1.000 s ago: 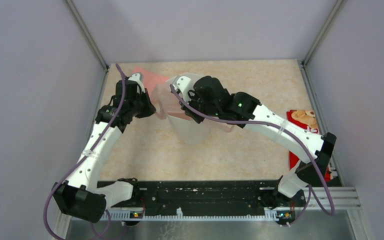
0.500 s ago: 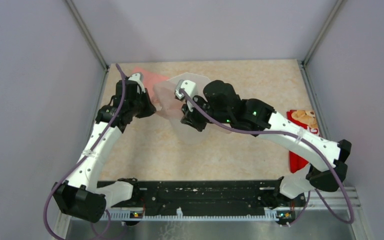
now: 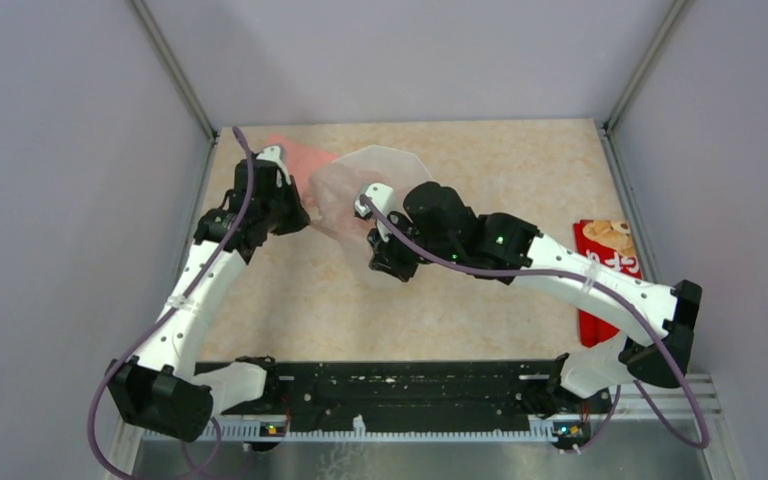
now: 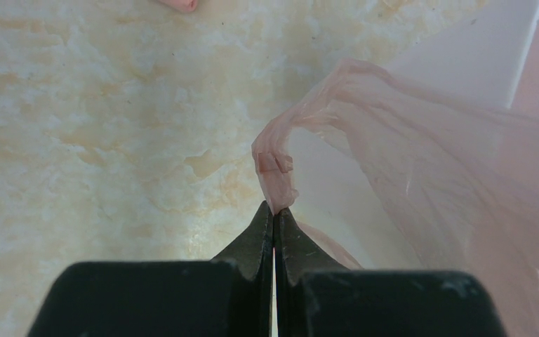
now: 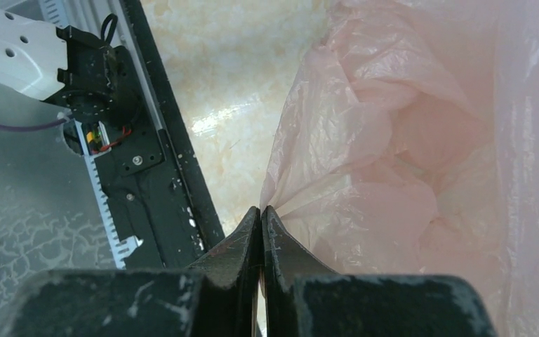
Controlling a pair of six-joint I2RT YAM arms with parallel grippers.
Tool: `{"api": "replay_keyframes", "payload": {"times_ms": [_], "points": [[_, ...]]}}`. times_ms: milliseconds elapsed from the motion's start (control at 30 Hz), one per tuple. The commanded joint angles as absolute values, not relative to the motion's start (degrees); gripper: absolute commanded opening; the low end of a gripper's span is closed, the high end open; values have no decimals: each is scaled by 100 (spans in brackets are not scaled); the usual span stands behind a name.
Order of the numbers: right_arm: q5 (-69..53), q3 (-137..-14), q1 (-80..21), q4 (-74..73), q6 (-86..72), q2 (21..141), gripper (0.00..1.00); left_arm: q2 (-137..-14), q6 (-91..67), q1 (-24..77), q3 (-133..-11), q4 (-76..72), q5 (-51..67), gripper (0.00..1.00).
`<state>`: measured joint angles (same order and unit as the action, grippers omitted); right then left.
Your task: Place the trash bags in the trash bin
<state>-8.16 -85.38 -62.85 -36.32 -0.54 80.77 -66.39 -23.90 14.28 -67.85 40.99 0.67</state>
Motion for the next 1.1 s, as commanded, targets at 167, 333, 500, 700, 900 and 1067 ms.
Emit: {"api": "replay_keyframes", "payload": {"times_ms": [167, 333, 500, 700, 900, 1067], "points": [[-515, -8772, -6330, -3711, -63, 8041, 12, -7152, -2371, 1389, -7116, 3924, -394, 0], [-636, -8817, -6333, -3848, -26, 7929, 42, -7193, -2307, 1389, -7260, 3863, -182, 0], [-1206, -9381, -6337, -3844, -43, 7750, 60, -7172, -2253, 1389, -7298, 3835, -106, 0], [-1156, -10014, -6346, -3803, -27, 7750, 67, -7181, -2224, 1389, -7312, 3830, -70, 0], [124, -10930, -6340, -4328, 568, 8560, 66, -7154, -2211, 1389, -7337, 3814, -55, 0], [565, -11436, -6280, -4539, 1006, 9243, 56, -7132, -2189, 1389, -7349, 3799, -64, 0]]}}
